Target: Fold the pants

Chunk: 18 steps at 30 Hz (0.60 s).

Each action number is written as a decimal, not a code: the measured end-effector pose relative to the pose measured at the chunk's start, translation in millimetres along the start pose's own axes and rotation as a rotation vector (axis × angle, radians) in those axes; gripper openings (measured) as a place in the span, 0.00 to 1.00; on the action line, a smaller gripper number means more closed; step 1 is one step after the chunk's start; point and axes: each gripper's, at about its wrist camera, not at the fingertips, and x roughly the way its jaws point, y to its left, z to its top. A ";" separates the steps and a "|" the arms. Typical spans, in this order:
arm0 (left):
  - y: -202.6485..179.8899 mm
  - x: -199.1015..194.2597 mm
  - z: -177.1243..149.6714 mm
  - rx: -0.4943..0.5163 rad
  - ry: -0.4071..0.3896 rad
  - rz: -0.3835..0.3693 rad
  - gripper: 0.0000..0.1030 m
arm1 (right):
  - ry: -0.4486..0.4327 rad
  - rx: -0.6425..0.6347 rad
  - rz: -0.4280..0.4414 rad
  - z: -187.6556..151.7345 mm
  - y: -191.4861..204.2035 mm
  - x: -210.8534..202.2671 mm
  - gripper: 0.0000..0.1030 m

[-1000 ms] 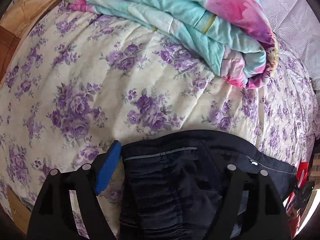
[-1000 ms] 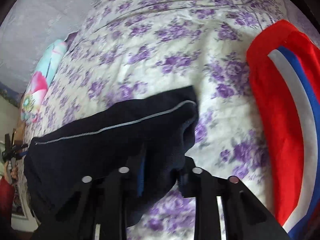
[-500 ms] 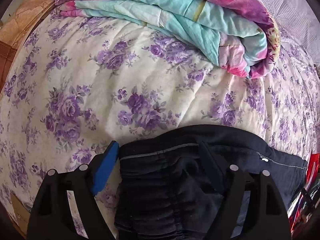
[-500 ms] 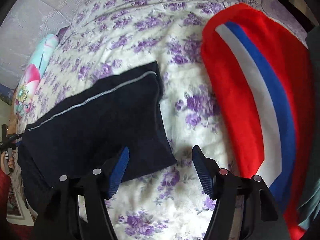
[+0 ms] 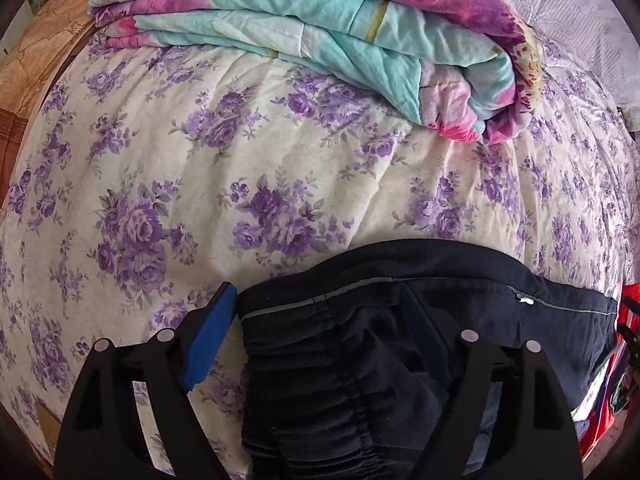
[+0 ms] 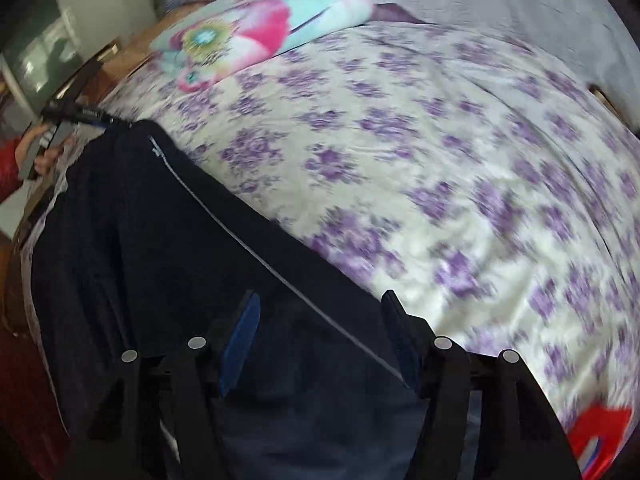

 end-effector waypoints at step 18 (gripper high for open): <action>17.2 1.3 5.2 0.083 0.041 -0.132 0.64 | 0.111 -0.125 -0.021 35.6 59.7 32.9 0.02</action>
